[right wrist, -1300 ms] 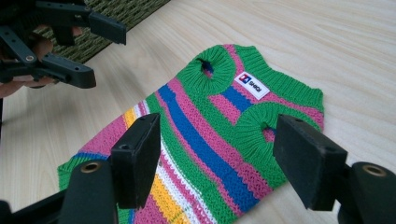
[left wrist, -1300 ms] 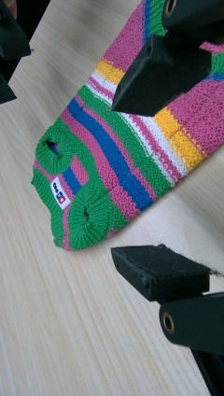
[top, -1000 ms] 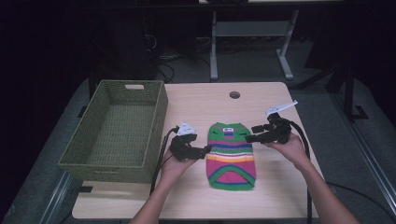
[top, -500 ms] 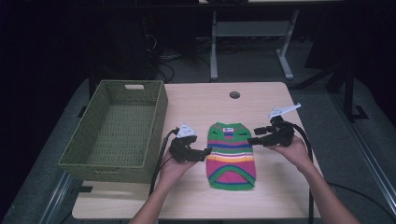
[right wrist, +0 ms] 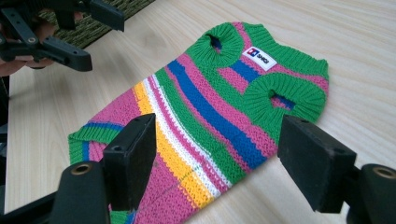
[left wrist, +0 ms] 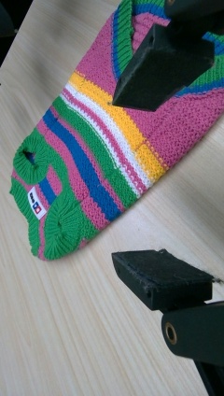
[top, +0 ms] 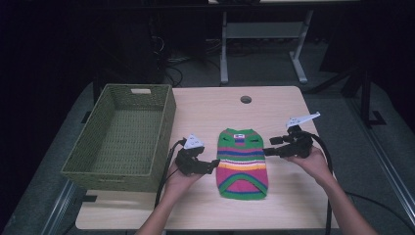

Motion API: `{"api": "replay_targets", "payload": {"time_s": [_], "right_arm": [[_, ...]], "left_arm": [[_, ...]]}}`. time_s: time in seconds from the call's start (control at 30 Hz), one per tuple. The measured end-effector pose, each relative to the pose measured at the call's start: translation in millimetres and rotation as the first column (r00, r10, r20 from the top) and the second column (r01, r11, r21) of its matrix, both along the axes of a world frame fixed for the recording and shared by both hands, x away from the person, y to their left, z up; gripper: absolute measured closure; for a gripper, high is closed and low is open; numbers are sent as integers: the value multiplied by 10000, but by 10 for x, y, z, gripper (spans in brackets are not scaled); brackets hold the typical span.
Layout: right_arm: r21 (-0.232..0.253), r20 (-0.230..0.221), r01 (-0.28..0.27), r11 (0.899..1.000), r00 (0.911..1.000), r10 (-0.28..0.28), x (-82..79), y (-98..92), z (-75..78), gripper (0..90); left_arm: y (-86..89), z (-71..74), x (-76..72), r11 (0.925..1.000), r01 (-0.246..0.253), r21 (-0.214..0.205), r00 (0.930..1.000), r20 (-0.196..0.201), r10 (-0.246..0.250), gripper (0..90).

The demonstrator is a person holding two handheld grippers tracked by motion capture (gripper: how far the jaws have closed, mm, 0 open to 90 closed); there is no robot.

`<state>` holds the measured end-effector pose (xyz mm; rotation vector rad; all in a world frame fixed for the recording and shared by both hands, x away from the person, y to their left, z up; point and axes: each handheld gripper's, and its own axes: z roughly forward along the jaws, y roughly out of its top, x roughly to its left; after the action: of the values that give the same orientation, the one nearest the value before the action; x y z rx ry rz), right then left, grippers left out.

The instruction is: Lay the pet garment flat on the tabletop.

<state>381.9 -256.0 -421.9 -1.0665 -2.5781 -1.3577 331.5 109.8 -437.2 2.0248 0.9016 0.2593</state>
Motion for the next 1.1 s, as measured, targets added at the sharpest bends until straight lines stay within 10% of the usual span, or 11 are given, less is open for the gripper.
{"api": "replay_targets", "payload": {"time_s": [1.1], "right_arm": [[49, 20, 217, 9998, 9998, -217, -214, -218, -93, 269]], "left_arm": [[117, -56, -245, 9992, 353, 208, 9994, -36, -352, 200]]}}
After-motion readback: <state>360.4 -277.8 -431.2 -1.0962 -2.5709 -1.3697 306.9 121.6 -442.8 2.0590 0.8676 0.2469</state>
